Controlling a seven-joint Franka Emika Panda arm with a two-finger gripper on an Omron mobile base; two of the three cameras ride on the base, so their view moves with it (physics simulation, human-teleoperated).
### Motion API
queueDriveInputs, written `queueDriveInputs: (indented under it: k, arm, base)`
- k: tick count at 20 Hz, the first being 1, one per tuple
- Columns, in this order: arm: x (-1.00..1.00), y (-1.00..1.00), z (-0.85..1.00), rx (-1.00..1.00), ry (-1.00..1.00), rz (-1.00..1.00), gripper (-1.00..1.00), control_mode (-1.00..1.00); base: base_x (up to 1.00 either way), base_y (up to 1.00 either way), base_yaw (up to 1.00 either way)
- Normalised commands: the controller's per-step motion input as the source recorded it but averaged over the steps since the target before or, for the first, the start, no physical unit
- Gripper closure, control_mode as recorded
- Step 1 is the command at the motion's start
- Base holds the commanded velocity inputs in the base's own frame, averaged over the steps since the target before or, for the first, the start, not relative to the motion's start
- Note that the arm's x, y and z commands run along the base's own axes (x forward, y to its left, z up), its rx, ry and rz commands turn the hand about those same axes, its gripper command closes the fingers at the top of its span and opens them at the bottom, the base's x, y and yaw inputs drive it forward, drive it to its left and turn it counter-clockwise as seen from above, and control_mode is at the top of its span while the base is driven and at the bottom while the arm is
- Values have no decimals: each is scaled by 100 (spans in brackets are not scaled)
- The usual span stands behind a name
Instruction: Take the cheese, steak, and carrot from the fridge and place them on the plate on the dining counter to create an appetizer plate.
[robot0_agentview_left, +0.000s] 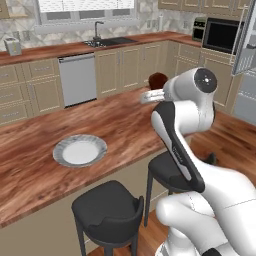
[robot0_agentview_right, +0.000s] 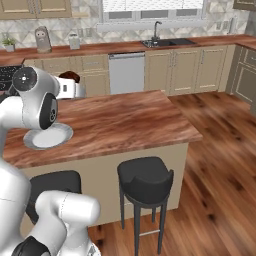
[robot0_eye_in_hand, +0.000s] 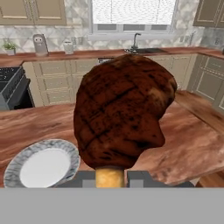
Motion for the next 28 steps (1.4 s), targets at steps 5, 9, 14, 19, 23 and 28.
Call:
queueDriveInputs:
  k: [5, 9, 14, 19, 23, 28]
  arm:
    - [60, 54, -42, -4, 16, 2, 100, -100]
    - [62, 75, -56, -5, 26, 0, 100, -100]
    - [30, 71, -48, -1, 40, 2, 100, -100]
    - [6, 48, -77, 2, 17, 4, 100, -100]
    - [0, 43, -85, 4, 3, 0, 100, -100]
    - [0, 37, -52, 0, 16, 0, 100, -100]
  base:
    - [11, 13, 1]
    - [0, 0, 0]
    - [0, 0, 0]
    - [0, 0, 0]
    - [0, 0, 0]
    - [0, 0, 0]
